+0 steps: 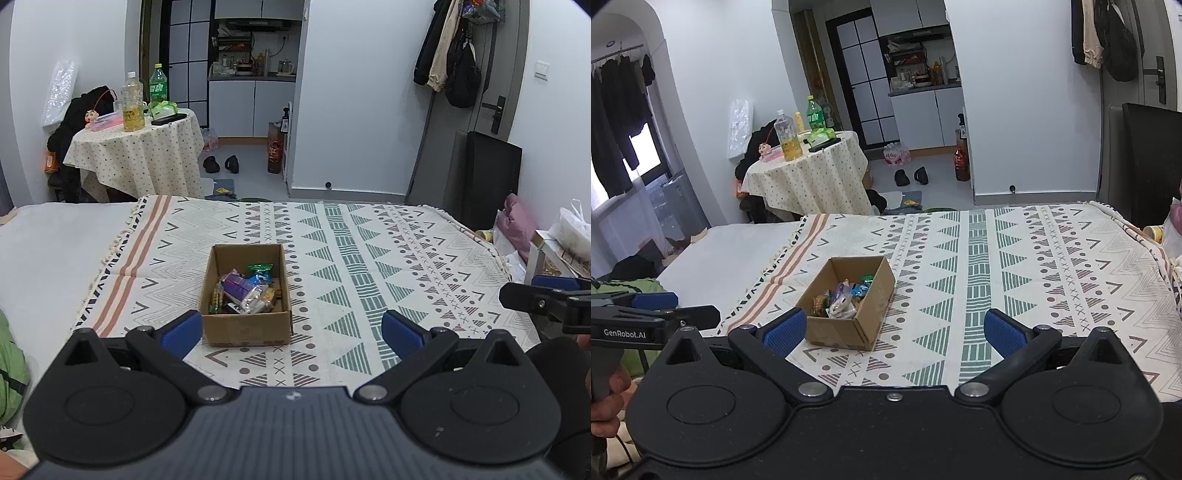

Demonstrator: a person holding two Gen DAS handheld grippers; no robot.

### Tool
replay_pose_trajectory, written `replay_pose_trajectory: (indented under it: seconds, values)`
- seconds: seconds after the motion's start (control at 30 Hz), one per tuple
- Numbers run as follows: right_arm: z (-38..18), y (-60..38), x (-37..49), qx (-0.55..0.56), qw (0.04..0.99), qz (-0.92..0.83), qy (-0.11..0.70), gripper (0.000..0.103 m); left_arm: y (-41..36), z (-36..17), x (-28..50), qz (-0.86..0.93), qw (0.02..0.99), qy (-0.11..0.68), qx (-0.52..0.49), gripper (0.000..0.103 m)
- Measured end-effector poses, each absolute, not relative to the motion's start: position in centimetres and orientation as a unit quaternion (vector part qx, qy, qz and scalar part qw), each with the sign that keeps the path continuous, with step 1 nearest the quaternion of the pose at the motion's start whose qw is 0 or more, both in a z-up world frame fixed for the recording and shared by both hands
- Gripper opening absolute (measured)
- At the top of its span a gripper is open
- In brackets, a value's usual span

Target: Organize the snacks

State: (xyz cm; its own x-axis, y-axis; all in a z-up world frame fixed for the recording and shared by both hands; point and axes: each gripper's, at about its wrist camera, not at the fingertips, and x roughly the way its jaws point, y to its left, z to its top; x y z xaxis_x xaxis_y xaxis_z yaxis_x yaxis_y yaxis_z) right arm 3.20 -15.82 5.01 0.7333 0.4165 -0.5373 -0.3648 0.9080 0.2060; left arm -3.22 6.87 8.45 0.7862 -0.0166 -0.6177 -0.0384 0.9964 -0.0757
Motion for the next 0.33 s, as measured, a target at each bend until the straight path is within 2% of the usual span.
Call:
replay_pose_trajectory:
  seconds: [0.33]
  values:
    - [5.01, -15.8, 3.42, 0.042, 0.928, 0.209, 0.307, 0.103, 6.95, 8.17, -3.03, 0.007, 0.942, 0.332, -0.047, 0.103]
